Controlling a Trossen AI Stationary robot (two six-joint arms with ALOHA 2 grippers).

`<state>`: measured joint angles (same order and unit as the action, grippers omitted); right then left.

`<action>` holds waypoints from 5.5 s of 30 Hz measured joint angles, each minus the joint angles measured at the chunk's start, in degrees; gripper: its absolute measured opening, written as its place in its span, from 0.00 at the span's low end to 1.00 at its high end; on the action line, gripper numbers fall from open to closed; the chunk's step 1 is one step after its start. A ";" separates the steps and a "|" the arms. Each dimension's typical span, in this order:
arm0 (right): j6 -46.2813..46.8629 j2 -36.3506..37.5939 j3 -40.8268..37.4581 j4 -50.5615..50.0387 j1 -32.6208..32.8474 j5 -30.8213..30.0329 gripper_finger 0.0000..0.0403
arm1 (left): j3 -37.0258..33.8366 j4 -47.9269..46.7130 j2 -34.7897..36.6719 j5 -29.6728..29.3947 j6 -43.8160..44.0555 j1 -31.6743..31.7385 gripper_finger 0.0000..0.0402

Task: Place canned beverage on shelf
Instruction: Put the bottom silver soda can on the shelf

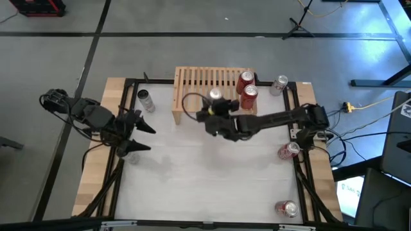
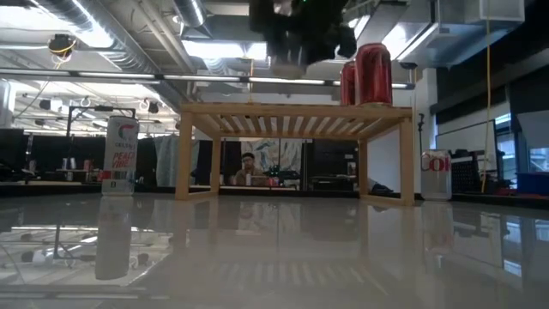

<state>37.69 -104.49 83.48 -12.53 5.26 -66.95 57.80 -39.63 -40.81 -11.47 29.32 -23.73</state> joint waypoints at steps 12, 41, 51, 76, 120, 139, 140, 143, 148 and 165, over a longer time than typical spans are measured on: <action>3.87 -2.90 -0.02 -3.19 -6.55 1.22 0.70 | 0.00 0.06 -0.03 -0.01 -0.07 0.16 0.87; 11.58 -3.46 0.07 -10.24 -10.58 3.58 0.85 | 0.00 0.19 -0.06 0.45 -0.02 0.14 0.87; 6.25 -3.45 3.90 -10.05 -10.58 3.59 0.85 | -0.02 0.17 -0.06 0.67 -0.02 0.10 0.87; 2.36 -3.47 20.14 -30.91 -10.53 5.08 0.71 | -0.04 0.17 -0.06 -0.03 0.17 0.07 0.87; 7.04 -3.47 19.85 -31.78 -13.94 9.64 0.73 | -0.04 0.19 -0.06 -0.45 -1.44 0.09 0.87; 5.10 -3.38 20.59 -31.39 -13.92 14.22 0.82 | -0.04 0.24 -0.06 -1.08 -1.49 0.08 0.87; 5.07 -3.27 21.69 -32.55 -13.94 15.17 0.82 | -0.04 0.24 -0.06 -1.08 -1.49 0.09 0.87; 5.05 -2.88 25.66 -35.77 -14.29 17.84 0.82 | -0.04 0.24 -0.06 -1.08 -1.49 0.09 0.87; 5.66 -2.80 33.42 -41.99 -15.44 26.49 0.82 | -0.04 0.24 -0.06 -1.10 -1.49 0.08 0.87; 10.69 -3.70 38.66 -51.95 -19.45 43.07 0.83 | -0.04 0.19 -0.06 -0.97 -1.46 0.10 0.87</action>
<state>48.39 -108.19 122.15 -64.49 -14.20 -23.88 57.76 -39.44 -40.86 -12.45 27.86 -23.64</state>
